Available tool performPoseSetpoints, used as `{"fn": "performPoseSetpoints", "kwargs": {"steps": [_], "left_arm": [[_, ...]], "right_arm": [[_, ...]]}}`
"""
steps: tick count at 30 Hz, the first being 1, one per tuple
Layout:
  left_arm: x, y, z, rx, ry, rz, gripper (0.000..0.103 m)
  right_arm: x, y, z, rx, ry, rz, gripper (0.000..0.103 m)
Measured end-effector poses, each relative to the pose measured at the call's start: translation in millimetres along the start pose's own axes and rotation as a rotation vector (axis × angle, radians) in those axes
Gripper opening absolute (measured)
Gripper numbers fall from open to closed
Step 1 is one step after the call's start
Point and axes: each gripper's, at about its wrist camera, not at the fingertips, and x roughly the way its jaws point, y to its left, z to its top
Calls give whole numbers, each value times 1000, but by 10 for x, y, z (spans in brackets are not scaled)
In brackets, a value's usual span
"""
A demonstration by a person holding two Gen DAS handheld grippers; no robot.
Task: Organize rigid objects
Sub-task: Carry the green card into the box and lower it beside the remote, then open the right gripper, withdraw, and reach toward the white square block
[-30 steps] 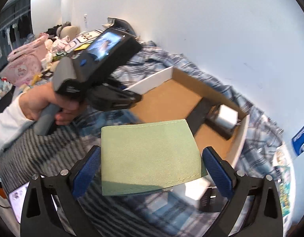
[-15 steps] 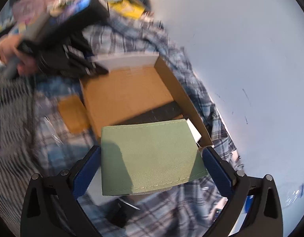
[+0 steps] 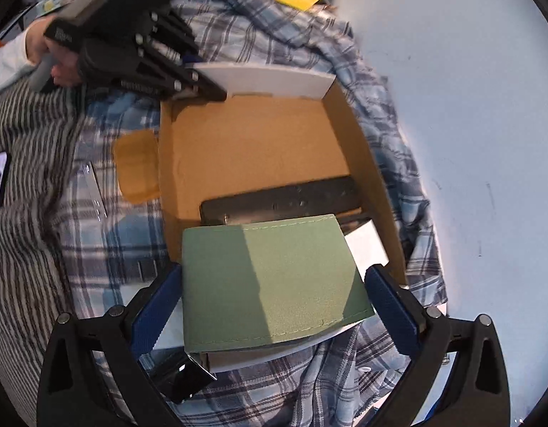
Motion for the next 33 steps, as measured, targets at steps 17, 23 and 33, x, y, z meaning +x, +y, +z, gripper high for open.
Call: {"fn": "performPoseSetpoints", "kwargs": {"steps": [17, 23, 33], "left_arm": [[0, -4, 1, 1, 0, 1, 10], [0, -3, 1, 1, 0, 1, 10], [0, -1, 1, 1, 0, 0, 10]], "right_arm": [[125, -150, -65, 83, -5, 53, 102], [-181, -240, -93, 226, -108, -56, 102], [-928, -12, -133, 436, -301, -276, 103]]}}
